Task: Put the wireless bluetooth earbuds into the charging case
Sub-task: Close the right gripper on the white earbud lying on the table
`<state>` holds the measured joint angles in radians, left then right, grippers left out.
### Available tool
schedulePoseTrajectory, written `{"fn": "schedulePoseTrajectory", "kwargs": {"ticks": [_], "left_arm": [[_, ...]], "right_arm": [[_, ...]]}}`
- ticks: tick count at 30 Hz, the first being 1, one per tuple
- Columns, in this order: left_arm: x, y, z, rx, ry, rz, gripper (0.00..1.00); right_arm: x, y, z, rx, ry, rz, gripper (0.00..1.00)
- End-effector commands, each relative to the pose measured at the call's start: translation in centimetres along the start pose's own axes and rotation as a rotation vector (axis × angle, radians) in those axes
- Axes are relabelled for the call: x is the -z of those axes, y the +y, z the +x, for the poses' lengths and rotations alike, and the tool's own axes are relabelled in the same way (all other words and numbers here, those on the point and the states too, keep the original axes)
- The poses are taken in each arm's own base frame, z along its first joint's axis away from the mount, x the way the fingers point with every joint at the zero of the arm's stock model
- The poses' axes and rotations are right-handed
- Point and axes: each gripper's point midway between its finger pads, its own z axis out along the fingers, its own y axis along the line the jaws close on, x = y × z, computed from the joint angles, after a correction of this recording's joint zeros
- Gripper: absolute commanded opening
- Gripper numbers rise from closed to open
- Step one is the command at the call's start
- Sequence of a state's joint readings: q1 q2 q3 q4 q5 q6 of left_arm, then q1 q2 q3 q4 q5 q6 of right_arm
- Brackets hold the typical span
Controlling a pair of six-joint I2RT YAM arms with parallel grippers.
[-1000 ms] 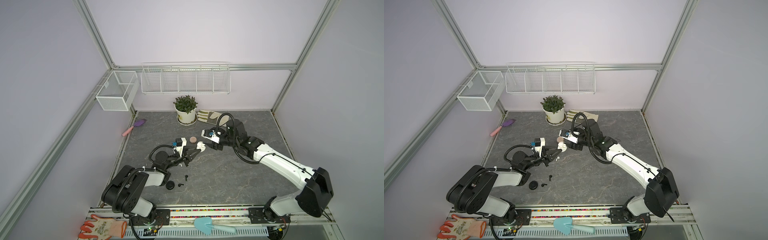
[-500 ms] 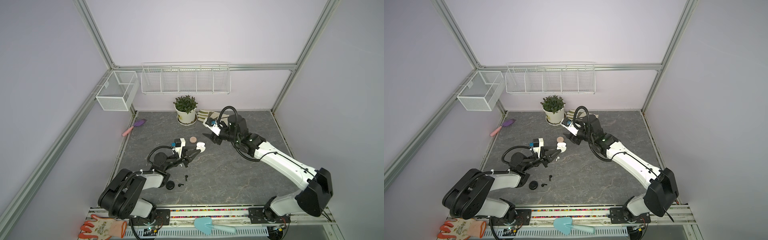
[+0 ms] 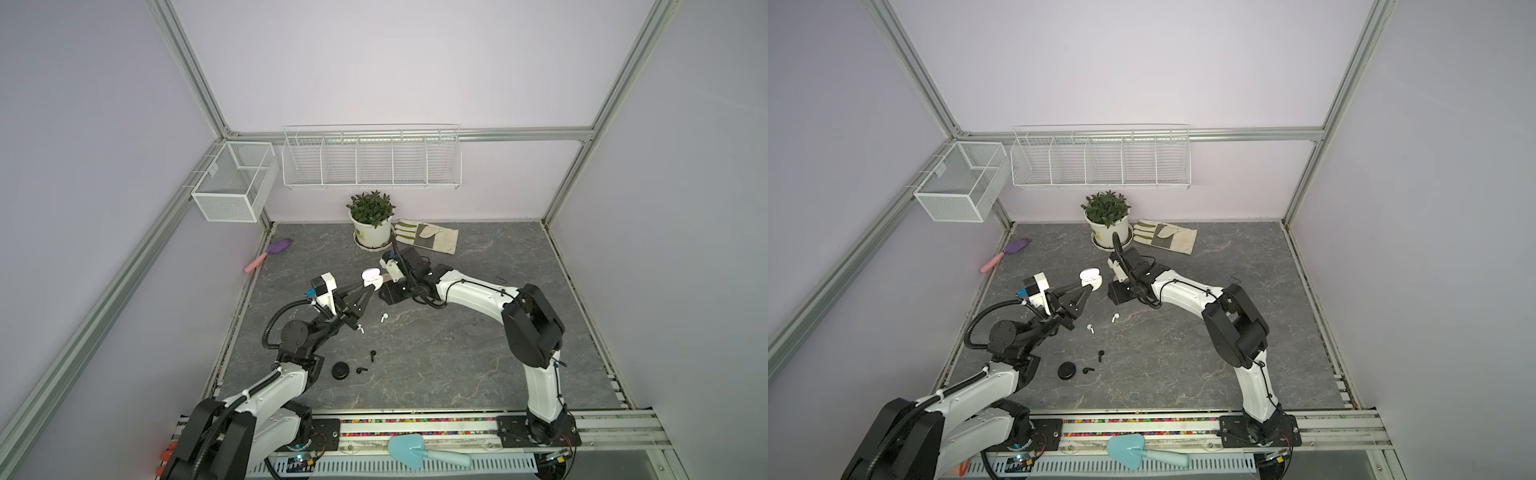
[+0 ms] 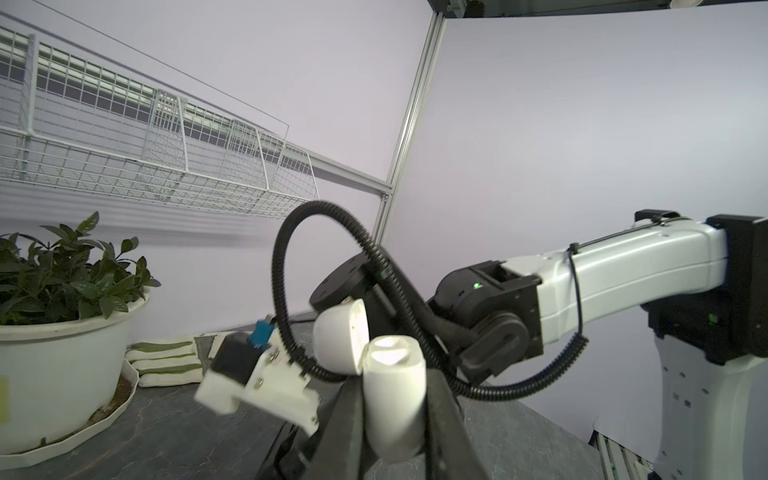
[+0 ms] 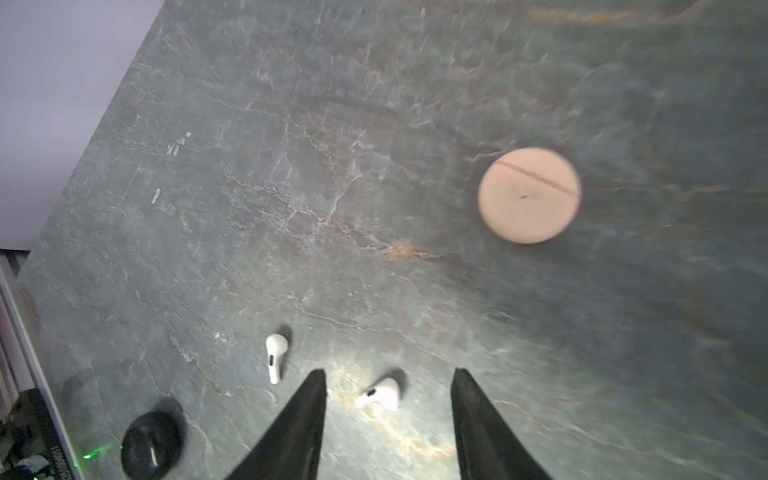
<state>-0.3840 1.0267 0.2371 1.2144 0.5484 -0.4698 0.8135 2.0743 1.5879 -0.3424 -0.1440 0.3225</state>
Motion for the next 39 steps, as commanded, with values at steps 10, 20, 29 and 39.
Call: {"fn": "schedulePoseTrajectory", "kwargs": {"ticks": [10,20,29,39], "left_arm": [[1.9,-0.8,-1.5,0.013,-0.018,-0.061,0.00],[2.2,-0.9,-2.0,0.009,-0.031,-0.073,0.00],[2.2,-0.9,-1.9,0.008,-0.031,-0.073,0.00],[2.1,-0.9,-1.9,0.006,-0.030,-0.073,0.00]], "right_arm": [[-3.7,6.0,4.4,0.070,0.214,0.093,0.46],[-5.3,6.7,6.0,0.141,0.290,0.157,0.43],[-6.2,6.9,6.4,0.156,0.324,0.190,0.42],[-6.7,7.2,6.7,0.159,0.340,0.194,0.36]]}}
